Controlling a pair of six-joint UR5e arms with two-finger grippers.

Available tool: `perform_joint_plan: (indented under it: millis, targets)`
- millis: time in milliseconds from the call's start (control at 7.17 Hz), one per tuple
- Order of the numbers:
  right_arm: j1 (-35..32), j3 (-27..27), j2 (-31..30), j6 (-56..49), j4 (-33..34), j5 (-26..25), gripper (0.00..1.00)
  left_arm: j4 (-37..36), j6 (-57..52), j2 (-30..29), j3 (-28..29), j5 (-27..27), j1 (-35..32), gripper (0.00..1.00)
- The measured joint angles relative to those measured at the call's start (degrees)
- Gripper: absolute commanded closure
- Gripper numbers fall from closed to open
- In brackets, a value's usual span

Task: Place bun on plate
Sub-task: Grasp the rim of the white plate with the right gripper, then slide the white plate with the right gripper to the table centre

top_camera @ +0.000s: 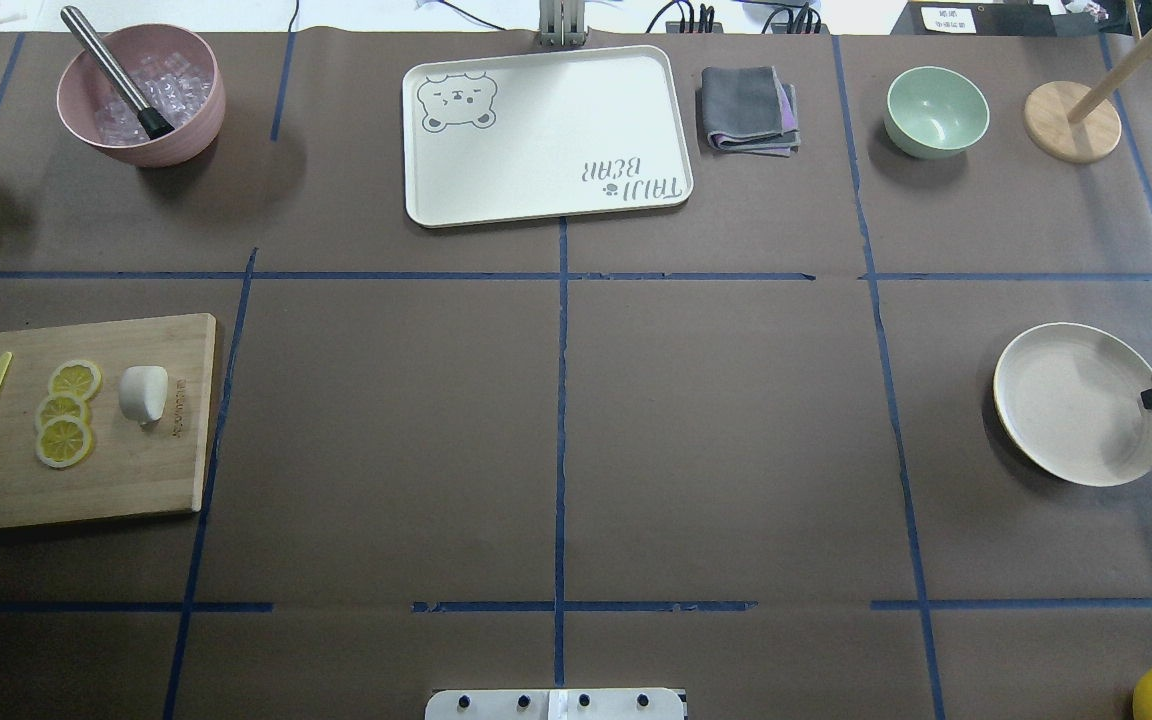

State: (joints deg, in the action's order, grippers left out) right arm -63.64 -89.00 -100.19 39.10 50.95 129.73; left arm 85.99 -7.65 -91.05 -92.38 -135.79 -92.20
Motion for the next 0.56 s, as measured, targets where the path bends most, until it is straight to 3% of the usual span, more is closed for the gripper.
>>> perform_joint_plan:
  millis: [558]
  targets:
    - [-7.71,-4.87,3.48,4.22,0.08,10.72,1.00,0.03,0.00,0.00,-0.31,0.00,0.00,0.00]
